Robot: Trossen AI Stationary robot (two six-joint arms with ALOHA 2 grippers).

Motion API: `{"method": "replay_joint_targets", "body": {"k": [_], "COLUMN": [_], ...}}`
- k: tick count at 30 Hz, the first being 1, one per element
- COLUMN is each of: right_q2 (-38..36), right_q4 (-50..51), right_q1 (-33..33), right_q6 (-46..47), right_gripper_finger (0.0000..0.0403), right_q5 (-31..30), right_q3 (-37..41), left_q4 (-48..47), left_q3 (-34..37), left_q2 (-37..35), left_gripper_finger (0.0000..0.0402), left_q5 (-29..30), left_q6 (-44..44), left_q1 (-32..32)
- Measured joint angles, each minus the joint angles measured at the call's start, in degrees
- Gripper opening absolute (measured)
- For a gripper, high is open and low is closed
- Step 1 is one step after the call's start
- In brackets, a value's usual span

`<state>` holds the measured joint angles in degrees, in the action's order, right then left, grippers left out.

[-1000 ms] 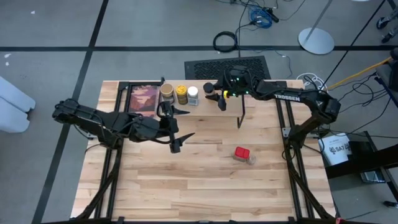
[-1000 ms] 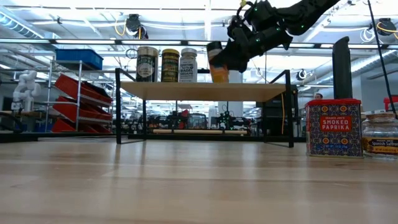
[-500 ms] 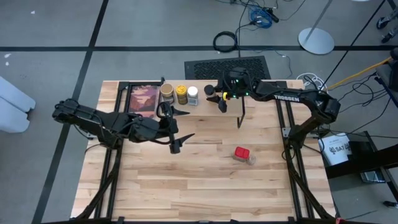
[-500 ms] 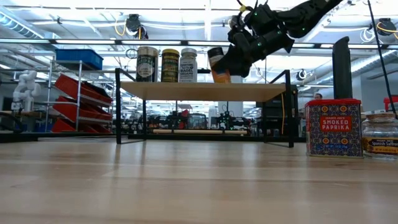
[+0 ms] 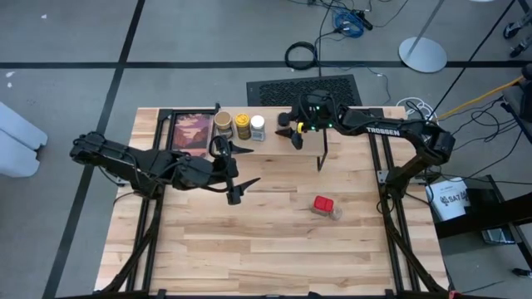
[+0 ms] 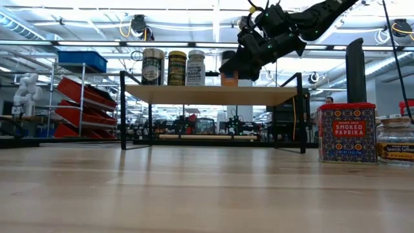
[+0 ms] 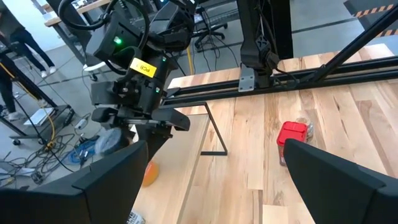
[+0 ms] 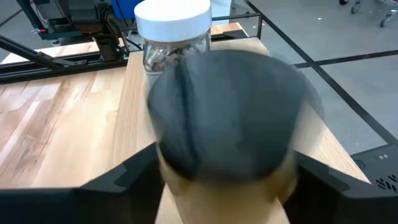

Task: Shelf spices
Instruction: Put the orange seasoning bottle on the shelf, then put the red seasoning can on the shelf

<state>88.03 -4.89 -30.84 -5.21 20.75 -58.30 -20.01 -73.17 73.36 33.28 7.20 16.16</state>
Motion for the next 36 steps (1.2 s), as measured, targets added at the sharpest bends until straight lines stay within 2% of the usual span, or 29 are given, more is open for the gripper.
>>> {"method": "replay_joint_targets", "body": {"k": [5, 13, 17, 23, 28, 31, 33, 36], "right_q2": [0.0, -3.2, -7.9, -15.4, -21.1, -23.0, -23.8, -24.0], "right_q4": [0.0, 1.2, 8.9, 25.7, 42.8, 53.5, 56.9, 57.5], "right_q1": [-0.3, -1.1, -1.1, 0.8, 7.9, 14.0, 19.2, 28.0], "right_q6": [0.2, -0.4, -2.8, -4.0, 0.1, 7.5, 14.3, 22.8], "right_gripper_finger": [0.0286, 0.0292, 0.0293, 0.0293, 0.0293, 0.0293, 0.0293, 0.0293], "right_q5": [0.0, 0.3, -1.3, -3.2, -6.9, -7.6, -8.5, -14.5], "right_q3": [0.0, -1.9, -5.9, -12.7, -14.1, -13.8, -12.3, -8.3], "left_q4": [0.0, 0.0, -0.1, -0.3, -0.7, -1.1, -1.6, -1.7], "left_q3": [0.0, 0.0, 0.0, 0.0, 0.0, 0.0, 0.0, 0.0], "left_q2": [0.0, 0.0, 0.0, 0.0, 0.0, 0.0, 0.0, 0.0], "left_gripper_finger": [0.0384, 0.0384, 0.0384, 0.0384, 0.0384, 0.0384, 0.0384, 0.0384], "left_q5": [0.0, 0.0, 0.0, 0.0, 0.0, -0.1, -0.1, -0.9], "left_q6": [0.0, -0.1, -0.4, -0.4, -0.4, -0.5, -0.5, -0.5], "left_q1": [0.0, 0.0, 0.0, 0.0, 0.0, 0.0, 0.0, 0.0]}}
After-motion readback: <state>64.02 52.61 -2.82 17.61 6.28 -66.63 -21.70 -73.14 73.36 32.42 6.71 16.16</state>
